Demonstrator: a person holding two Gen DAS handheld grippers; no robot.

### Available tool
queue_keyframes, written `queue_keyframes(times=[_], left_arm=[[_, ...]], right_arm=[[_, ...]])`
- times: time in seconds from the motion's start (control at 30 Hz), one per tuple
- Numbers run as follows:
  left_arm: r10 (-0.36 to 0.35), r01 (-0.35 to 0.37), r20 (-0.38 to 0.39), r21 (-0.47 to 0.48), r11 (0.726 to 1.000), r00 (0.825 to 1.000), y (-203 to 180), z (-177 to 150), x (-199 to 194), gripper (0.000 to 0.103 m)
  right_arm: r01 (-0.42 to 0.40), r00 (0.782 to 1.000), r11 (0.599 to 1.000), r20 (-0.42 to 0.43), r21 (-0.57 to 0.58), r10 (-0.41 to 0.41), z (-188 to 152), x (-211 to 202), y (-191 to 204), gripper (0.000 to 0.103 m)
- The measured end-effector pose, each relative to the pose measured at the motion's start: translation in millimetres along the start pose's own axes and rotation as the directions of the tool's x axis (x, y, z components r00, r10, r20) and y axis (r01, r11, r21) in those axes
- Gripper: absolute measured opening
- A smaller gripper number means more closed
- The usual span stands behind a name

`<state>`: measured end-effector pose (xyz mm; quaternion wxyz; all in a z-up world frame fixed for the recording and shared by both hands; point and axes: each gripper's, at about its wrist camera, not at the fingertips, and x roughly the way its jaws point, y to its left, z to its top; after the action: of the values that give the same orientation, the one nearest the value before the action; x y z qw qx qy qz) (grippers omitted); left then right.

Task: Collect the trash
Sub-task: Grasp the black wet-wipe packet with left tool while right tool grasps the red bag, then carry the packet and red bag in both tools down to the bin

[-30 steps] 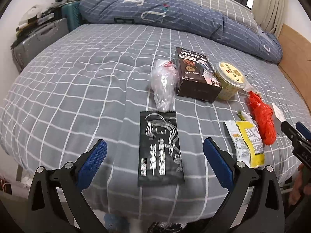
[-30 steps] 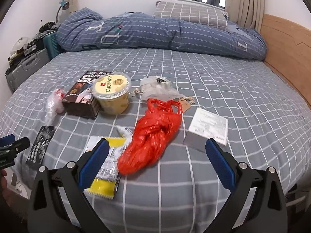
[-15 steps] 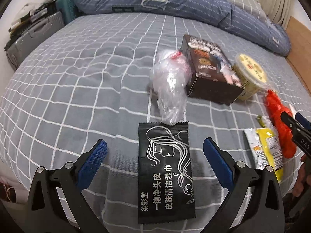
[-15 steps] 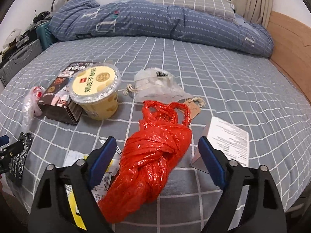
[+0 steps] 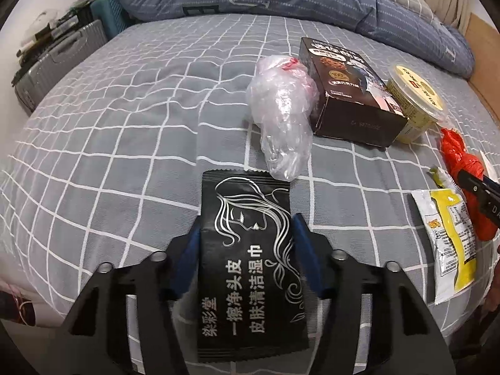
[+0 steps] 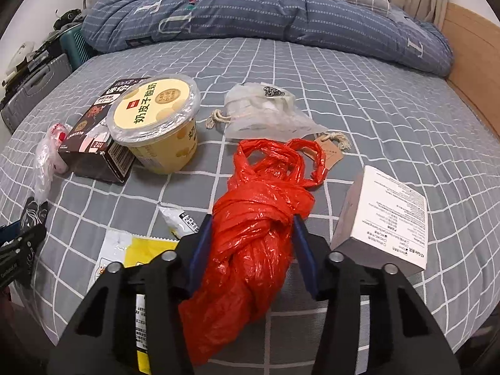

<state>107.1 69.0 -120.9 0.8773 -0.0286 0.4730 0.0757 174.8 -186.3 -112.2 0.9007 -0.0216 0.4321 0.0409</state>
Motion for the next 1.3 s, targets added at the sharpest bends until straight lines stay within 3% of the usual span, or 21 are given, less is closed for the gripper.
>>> queue_keyframes(times=[0.37,0.8,1.3], left_arm=[[-0.003,0.003,0.017,-0.008,1.000,1.000,5.7,3.3,-9.2,0.039],[-0.020,0.022,0.067,-0.030,0.999,0.998,9.3,9.2,-43.2,0.038],[-0.079,0.085,0.101,-0.050,0.995,0.992,6.5,0.7,-82.9,0.038]], right_arm=[[-0.009,0.999,1.000,0.045,0.013,0.008,5.1,-16.1,-3.7,0.042],[-0.019,0.996,1.000,0.087,0.014,0.018,10.1,-43.6,0.7,0.042],[-0.035,0.989,0.999,0.143,0.026,0.031,-11.1,-96.7,3.4,0.042]])
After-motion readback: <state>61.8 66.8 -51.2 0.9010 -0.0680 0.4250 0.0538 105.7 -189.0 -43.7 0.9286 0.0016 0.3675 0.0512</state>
